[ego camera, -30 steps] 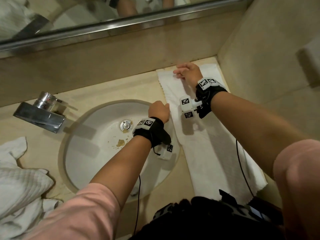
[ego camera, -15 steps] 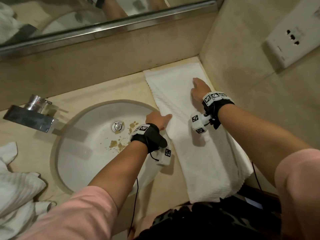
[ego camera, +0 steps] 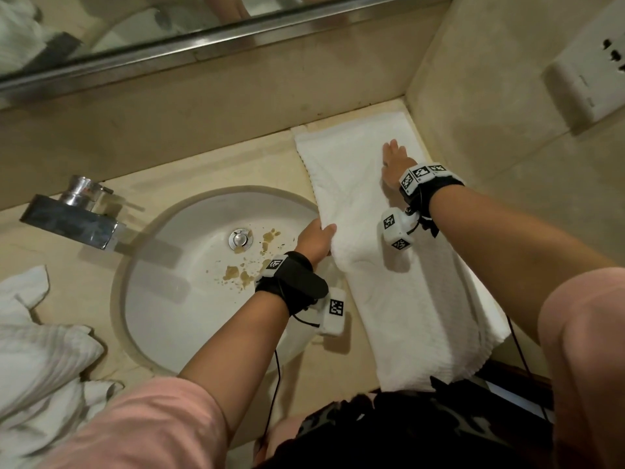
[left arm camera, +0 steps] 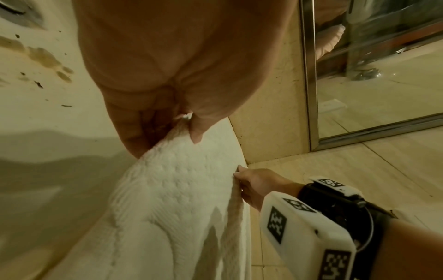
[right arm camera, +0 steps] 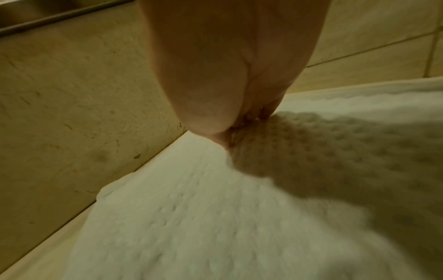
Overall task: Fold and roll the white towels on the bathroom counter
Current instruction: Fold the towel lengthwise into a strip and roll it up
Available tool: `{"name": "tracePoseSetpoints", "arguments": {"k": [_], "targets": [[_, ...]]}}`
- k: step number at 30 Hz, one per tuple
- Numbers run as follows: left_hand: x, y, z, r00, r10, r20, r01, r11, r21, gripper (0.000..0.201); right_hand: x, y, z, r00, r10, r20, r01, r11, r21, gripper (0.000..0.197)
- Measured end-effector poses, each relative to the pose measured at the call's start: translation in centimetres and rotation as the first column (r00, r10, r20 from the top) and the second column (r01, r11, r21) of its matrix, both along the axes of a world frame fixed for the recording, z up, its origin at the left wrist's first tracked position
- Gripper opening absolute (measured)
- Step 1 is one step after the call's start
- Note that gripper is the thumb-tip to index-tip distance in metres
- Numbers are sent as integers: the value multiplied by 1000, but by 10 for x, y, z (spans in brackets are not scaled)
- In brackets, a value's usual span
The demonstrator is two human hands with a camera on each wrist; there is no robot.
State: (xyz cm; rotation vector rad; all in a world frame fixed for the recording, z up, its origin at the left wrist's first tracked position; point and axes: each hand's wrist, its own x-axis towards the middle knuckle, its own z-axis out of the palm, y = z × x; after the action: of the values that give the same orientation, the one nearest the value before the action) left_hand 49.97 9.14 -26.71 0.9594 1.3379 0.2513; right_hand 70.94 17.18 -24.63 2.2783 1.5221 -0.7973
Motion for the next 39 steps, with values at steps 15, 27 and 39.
{"name": "tracePoseSetpoints", "arguments": {"k": [15, 27, 39], "targets": [[5, 35, 16, 843, -76, -532, 436, 675, 596, 41, 6, -5, -4, 998, 13, -53, -11, 1000, 29, 61], [12, 62, -5, 397, -477, -784, 893, 400, 208, 81, 30, -29, -3, 972, 5, -235, 39, 982, 183, 70], [-8, 13, 2, 984, -176, -31, 166, 836, 523, 44, 35, -180, -6, 698, -548, -461, 709, 440, 551, 28]]}}
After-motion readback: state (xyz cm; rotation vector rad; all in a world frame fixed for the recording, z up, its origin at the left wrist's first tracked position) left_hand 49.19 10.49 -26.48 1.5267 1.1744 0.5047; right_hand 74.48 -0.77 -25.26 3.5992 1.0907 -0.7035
